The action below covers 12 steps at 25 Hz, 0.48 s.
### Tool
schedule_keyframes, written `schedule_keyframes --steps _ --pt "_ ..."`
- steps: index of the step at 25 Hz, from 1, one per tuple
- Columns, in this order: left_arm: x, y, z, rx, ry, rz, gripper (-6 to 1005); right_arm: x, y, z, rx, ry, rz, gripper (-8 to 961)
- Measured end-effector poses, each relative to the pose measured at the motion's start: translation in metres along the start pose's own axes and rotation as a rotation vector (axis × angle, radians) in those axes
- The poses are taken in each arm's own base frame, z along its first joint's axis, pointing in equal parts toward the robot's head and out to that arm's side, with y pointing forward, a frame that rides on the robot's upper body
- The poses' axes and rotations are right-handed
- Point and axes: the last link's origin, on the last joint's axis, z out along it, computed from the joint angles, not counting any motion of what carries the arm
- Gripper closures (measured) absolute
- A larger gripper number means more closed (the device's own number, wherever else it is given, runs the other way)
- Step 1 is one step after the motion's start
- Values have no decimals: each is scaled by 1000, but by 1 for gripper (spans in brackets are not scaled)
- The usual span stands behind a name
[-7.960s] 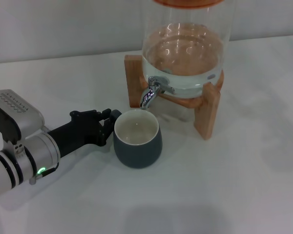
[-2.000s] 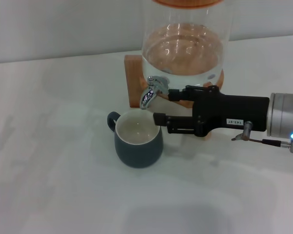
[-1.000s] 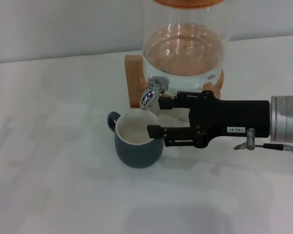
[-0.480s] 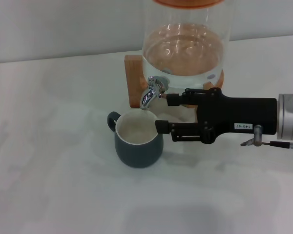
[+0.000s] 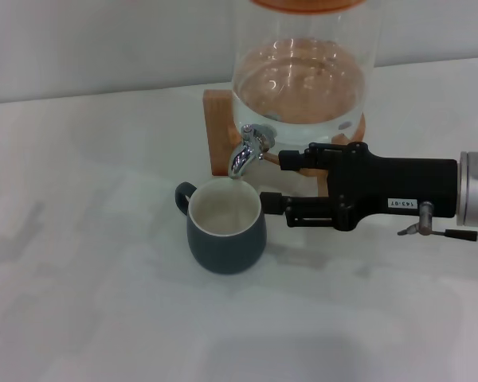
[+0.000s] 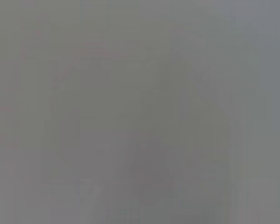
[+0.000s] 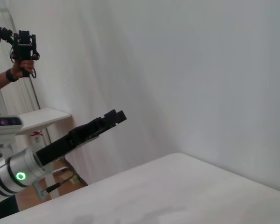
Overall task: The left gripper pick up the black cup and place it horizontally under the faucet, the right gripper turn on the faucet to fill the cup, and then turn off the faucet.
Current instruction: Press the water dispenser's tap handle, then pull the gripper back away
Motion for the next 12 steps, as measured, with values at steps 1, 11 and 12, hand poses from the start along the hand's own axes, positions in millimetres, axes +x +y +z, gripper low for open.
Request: schedule_keyframes --steps 1,11,12 --pt "0 0 0 -1 -1 1 107 0 0 0 -3 0 -1 203" --pt "2 -4 -3 40 23 7 106 -4 12 5 -52 -12 -7 203" --pt "2 -4 -3 43 23 7 106 -4 13 7 -53 -12 -8 203"
